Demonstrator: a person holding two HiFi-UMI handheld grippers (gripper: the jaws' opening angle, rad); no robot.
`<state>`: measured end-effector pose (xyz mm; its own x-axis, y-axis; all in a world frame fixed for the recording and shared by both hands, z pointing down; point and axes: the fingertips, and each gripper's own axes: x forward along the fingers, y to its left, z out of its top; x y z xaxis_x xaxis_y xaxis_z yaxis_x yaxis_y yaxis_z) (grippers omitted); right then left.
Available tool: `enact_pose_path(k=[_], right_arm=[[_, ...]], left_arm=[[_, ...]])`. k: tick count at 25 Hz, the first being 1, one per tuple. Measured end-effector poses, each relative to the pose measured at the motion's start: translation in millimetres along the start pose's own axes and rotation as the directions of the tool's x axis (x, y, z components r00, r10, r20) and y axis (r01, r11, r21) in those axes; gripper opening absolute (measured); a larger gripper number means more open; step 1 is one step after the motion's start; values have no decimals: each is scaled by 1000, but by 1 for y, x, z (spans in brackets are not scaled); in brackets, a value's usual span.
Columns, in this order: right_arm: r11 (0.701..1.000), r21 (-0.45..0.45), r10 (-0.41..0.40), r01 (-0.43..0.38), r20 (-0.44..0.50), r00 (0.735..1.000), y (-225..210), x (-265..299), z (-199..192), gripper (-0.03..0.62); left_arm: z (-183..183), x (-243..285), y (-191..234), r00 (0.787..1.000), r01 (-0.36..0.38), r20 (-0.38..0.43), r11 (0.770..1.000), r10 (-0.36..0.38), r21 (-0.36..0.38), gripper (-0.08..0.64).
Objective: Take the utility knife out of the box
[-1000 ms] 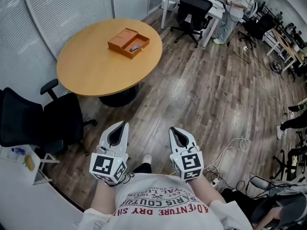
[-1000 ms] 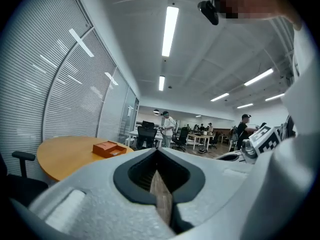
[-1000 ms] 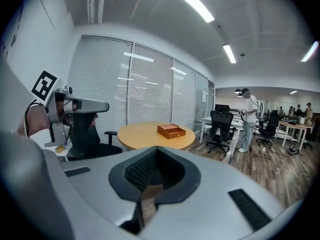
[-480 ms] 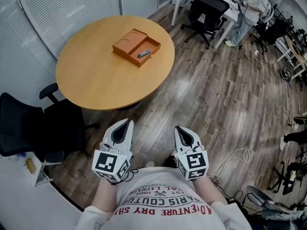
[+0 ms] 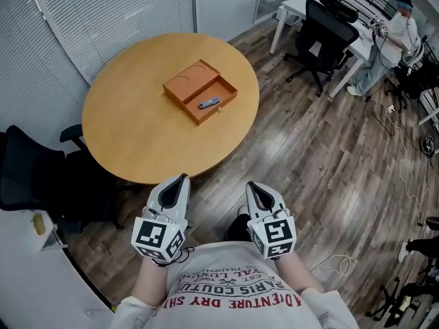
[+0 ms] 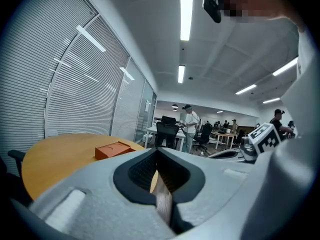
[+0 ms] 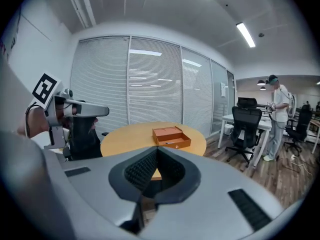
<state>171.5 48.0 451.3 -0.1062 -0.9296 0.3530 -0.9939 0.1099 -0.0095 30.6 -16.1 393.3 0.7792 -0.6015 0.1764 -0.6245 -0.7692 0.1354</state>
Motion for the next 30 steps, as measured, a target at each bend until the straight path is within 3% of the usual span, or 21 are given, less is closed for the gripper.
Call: enact_pose_path(k=[5, 14, 22, 30], right_arm=[[996, 11, 84, -84, -9, 996, -88, 32, 33, 8], [984, -9, 177, -178, -47, 983, -181, 77, 25, 8], [957, -11, 287, -290, -104, 952, -166, 150, 34, 8], [928, -59, 352, -367, -174, 920, -142, 250, 55, 8]], left_arm=[[28, 79, -19, 997, -76, 10, 997, 76, -14, -6], [25, 158, -49, 988, -155, 4, 987, 155, -51, -6], [8, 165, 9, 958, -286, -57, 953, 282, -101, -6], [2, 203, 101, 948, -317, -64, 936, 311, -152, -6]])
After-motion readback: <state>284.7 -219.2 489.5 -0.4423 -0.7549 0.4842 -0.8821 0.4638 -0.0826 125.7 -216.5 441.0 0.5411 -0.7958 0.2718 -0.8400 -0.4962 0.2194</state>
